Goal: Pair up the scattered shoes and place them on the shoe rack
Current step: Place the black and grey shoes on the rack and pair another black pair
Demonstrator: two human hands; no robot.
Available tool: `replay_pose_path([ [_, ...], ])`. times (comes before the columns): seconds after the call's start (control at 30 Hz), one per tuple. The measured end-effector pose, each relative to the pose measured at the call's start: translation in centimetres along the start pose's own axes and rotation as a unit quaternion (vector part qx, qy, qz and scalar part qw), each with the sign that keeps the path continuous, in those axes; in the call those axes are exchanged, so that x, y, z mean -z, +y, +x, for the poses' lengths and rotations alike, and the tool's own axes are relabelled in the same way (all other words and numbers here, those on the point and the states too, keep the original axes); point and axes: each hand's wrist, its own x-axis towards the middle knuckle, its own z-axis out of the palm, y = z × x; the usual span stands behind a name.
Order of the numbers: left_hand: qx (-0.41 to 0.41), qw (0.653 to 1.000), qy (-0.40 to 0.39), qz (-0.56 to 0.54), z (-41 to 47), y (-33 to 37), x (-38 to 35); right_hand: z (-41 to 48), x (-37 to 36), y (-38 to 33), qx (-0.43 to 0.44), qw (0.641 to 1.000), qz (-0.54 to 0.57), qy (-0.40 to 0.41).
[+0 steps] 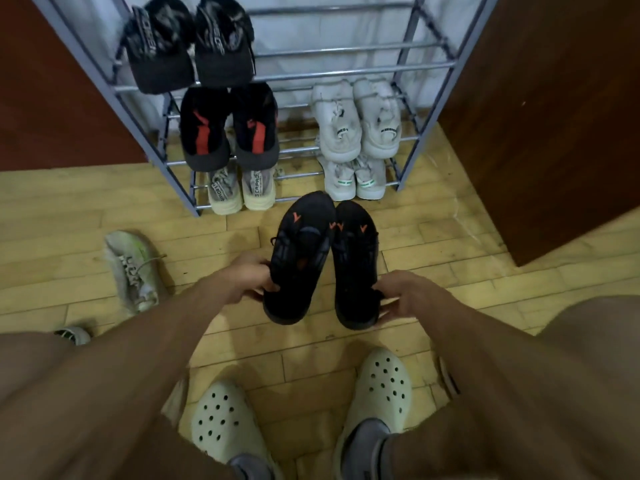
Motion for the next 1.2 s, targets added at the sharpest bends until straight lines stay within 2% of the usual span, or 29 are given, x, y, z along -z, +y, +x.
replay_pose_path([
  [0.17,-0.04,0.997,0.002,-0.06,-4.2,3.6,1.0,-5.4,2.9,-1.8,0.056,0.998,-0.029,-0.004],
  [0.3,-0.087,0.993,0.03,-0.068,-6.5,7.1,1.8,-8.9,5.1,-4.0,0.095,0.995,-0.03,0.003],
  [0.47,-0.124,0.987,0.052,-0.09,-7.8,12.5,2.5,-11.7,7.7,-7.8,0.158,0.986,0.035,0.028],
  [0.6,-0.15,0.98,0.07,-0.113,-8.1,17.0,3.2,-12.5,9.6,-11.2,0.188,0.981,0.046,0.022],
  [1.07,-0.185,0.964,0.1,-0.162,-1.7,29.4,7.3,-10.1,14.2,-25.3,0.267,0.957,0.072,0.088],
  [1.2,-0.176,0.963,0.086,-0.184,0.8,31.4,7.6,-8.5,15.4,-28.3,0.285,0.951,0.067,0.097],
])
